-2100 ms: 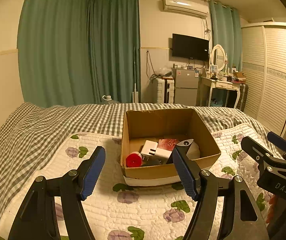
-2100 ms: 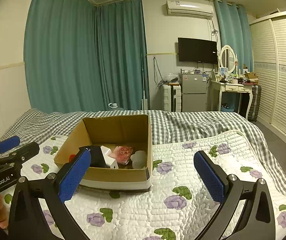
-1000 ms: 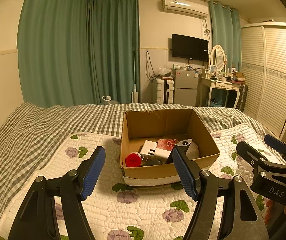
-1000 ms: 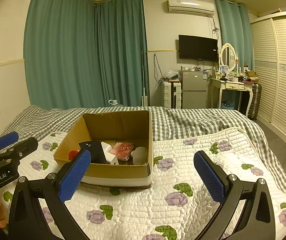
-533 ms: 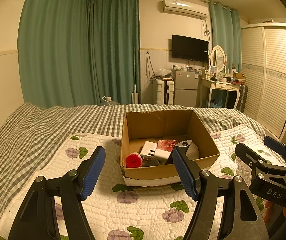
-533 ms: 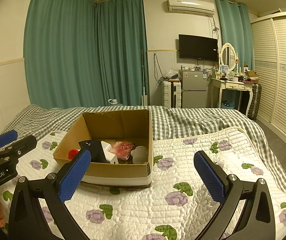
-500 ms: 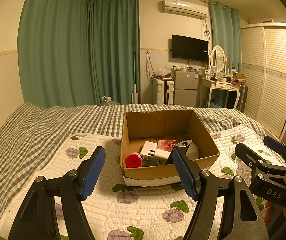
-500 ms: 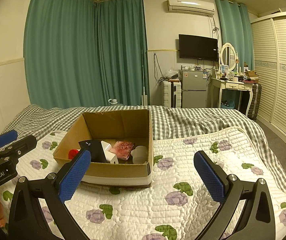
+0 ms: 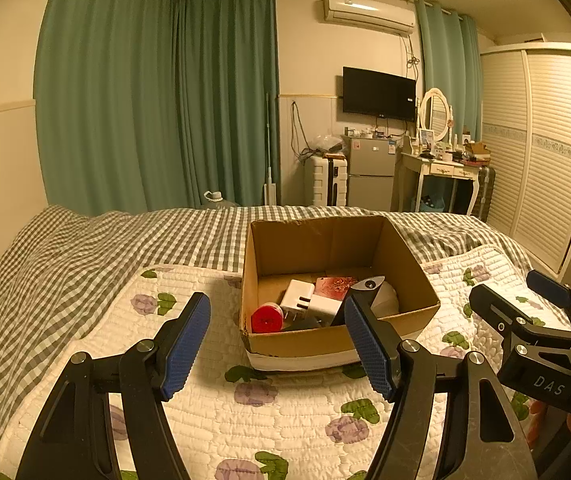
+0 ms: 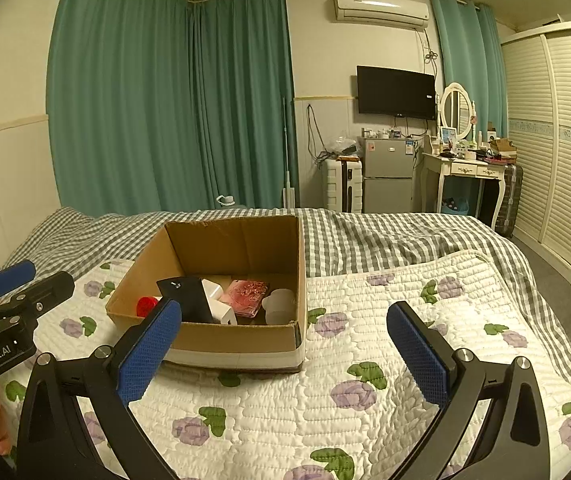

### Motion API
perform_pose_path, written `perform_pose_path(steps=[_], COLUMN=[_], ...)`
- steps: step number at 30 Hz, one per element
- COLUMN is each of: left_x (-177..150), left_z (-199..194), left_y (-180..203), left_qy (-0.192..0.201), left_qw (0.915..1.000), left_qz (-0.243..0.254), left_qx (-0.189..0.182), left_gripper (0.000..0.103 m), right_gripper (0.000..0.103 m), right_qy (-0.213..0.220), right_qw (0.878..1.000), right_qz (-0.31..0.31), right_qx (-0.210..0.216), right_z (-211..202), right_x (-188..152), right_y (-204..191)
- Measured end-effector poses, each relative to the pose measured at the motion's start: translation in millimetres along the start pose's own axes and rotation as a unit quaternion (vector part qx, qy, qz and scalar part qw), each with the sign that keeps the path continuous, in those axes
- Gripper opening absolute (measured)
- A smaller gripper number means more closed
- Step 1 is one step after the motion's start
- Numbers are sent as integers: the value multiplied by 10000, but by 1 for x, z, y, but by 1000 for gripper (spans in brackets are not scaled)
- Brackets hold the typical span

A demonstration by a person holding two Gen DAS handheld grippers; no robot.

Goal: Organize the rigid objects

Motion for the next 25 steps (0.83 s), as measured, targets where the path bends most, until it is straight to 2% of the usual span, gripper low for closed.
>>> perform_pose_path(steps=[25], left_x=[-1], left_z=[0], left_y=[-1], left_qy=[44], left_qw=[10000], left_qz=[18], left_qx=[-1], left_gripper=[73], right_gripper=[103], right_qy=[-82], right_qw=[10000], right_qz=[-15], right_qx=[16], right_z=[5], right_x=[-4], right_y=[-2])
Point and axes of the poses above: each gripper's, at about its wrist camera, not at the fingertips, and z roughly the way its jaws point, y to its right, x to its top, the point moved 6 cm from there along z, roughly the way its jaws point, and after that the axes turned 9 degrees about x, right-handed, at the moved point
